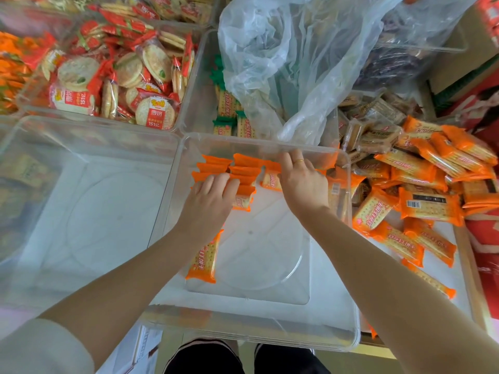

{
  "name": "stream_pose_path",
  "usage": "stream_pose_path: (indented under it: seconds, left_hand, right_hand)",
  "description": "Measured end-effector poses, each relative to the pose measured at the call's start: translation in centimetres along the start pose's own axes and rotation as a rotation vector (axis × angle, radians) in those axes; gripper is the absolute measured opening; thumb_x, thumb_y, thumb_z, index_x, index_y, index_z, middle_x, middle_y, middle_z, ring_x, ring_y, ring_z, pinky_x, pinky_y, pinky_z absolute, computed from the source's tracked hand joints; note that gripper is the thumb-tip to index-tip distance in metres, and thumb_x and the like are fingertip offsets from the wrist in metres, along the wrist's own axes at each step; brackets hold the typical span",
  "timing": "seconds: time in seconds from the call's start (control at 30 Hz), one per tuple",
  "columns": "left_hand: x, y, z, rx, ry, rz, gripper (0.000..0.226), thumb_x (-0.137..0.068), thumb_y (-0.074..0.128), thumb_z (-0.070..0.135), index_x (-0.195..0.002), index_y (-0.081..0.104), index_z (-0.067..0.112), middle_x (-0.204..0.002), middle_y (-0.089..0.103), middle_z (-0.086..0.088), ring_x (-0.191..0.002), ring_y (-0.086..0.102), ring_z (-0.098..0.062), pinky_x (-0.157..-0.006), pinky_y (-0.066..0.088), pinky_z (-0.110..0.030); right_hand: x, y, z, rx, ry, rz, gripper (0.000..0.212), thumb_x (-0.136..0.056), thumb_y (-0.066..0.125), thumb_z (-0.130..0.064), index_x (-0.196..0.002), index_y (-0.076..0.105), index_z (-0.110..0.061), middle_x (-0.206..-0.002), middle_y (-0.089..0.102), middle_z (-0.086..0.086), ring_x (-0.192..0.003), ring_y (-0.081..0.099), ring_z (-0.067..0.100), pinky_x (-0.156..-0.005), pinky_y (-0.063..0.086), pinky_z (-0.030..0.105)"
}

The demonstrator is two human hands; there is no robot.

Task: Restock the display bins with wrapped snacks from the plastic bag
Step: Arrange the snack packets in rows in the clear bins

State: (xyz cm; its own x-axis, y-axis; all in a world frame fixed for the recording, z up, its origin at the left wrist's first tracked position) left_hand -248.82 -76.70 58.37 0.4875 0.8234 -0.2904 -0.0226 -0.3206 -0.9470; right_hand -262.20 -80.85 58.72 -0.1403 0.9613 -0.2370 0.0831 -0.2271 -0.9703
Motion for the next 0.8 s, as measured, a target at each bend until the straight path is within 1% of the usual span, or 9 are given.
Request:
stream_pose_path:
  seconds: [0.1,0.2,0.3,0.37,0.47,0.57,0.63,0.7,0.8]
  left_hand:
    - [1.8,1.7,0.6,0.04,0.07,-0.265,0.026,-0.07,0.077,0.017,-0.088,0.059,0.011,-0.082,0.057,-0.007,-0.069,0.059,-0.024,-0.055,0.049,-0.032]
    - [6.3,6.7,0.6,-0.028,0.062,-0.771,0.039,-0.086,0.06,0.031,-0.119,0.046,0.014,-0.115,0.05,-0.005,-0.103,0.055,-0.023,-0.077,0.048,-0.034]
    - [8.3,8.5,1.7,-0.083,0.136,-0.921,0.069,-0.075,0.07,0.031,-0.131,0.034,0.013,-0.125,0.042,-0.008,-0.113,0.046,-0.026,-0.083,0.043,-0.034]
    - [8.4,8.8,2.1,-0.119,0.175,-0.919,0.076,-0.071,0.074,0.031,-0.131,0.033,0.01,-0.124,0.043,-0.009,-0.112,0.045,-0.026,-0.084,0.042,-0.034]
    - [8.0,8.4,2.0,-0.139,0.162,-0.916,0.066,-0.071,0.075,0.031,-0.123,0.041,0.01,-0.12,0.046,-0.009,-0.11,0.047,-0.025,-0.084,0.042,-0.034]
    - [5.7,5.0,1.8,-0.145,0.147,-0.656,0.045,-0.055,0.081,0.019,-0.096,0.062,0.012,-0.092,0.06,-0.007,-0.083,0.061,-0.023,-0.06,0.047,-0.028]
    - [4.4,2.6,1.4,-0.155,0.154,-0.454,0.027,-0.048,0.074,0.006,-0.072,0.063,0.011,-0.07,0.059,-0.005,-0.061,0.059,-0.022,-0.047,0.041,-0.026]
    - [3.0,0.0,0.4,-0.186,0.142,-0.245,0.014,-0.054,0.062,0.003,-0.063,0.059,0.013,-0.06,0.053,-0.004,-0.051,0.053,-0.022,-0.044,0.037,-0.026]
    - [1.5,-0.8,-0.4,-0.24,0.139,-0.142,0.022,-0.066,0.043,-0.001,-0.062,0.057,0.015,-0.059,0.051,-0.001,-0.051,0.051,-0.02,-0.047,0.036,-0.026]
  right_hand:
    - [0.3,-0.6,0.1,-0.066,0.004,-0.013,0.038,-0.059,0.079,0.005,-0.089,0.057,-0.004,-0.078,0.056,0.012,-0.052,0.057,0.03,-0.036,0.027,0.022]
    - [0.7,-0.9,-0.4,-0.161,-0.038,-0.037,0.017,-0.081,0.065,-0.006,-0.096,0.058,-0.003,-0.086,0.06,0.014,-0.057,0.059,0.035,-0.042,0.029,0.025]
    - [1.5,-0.5,-1.5,-0.256,-0.086,-0.105,0.015,-0.091,0.05,-0.014,-0.101,0.059,-0.006,-0.097,0.062,0.012,-0.068,0.059,0.036,-0.047,0.04,0.032]
    - [2.1,0.0,-2.1,-0.301,-0.099,-0.149,0.019,-0.093,0.047,-0.016,-0.107,0.058,-0.008,-0.101,0.062,0.01,-0.074,0.06,0.036,-0.05,0.045,0.035]
    - [2.5,0.9,-2.7,-0.302,-0.116,-0.235,0.032,-0.096,0.044,-0.019,-0.125,0.052,-0.01,-0.111,0.06,0.007,-0.086,0.061,0.034,-0.059,0.049,0.037]
    - [2.6,1.1,-3.2,-0.333,-0.111,-0.278,0.029,-0.096,0.045,-0.023,-0.123,0.052,-0.013,-0.115,0.058,0.004,-0.093,0.06,0.032,-0.063,0.045,0.034]
    - [2.6,1.2,-4.2,-0.322,-0.132,-0.299,0.029,-0.096,0.047,-0.028,-0.12,0.05,-0.014,-0.116,0.057,0.004,-0.092,0.061,0.031,-0.061,0.043,0.034]
    - [2.4,1.5,-5.4,-0.272,-0.156,-0.322,0.03,-0.096,0.047,-0.032,-0.12,0.048,-0.013,-0.117,0.056,0.004,-0.093,0.061,0.031,-0.06,0.042,0.033]
    - [1.7,1.7,-6.1,-0.253,-0.105,-0.337,0.029,-0.096,0.046,-0.028,-0.12,0.047,-0.011,-0.119,0.054,0.006,-0.097,0.06,0.033,-0.062,0.039,0.033]
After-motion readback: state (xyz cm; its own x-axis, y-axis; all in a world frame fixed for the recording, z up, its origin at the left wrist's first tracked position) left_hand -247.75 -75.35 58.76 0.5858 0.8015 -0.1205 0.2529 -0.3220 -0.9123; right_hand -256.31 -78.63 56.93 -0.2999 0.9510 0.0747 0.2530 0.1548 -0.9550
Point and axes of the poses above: each hand's wrist, its own x-axis away from the middle knuckle, its own y-axis out of the palm, z = x × y, the point moved 10 cm from there along -x, towards the middle knuckle
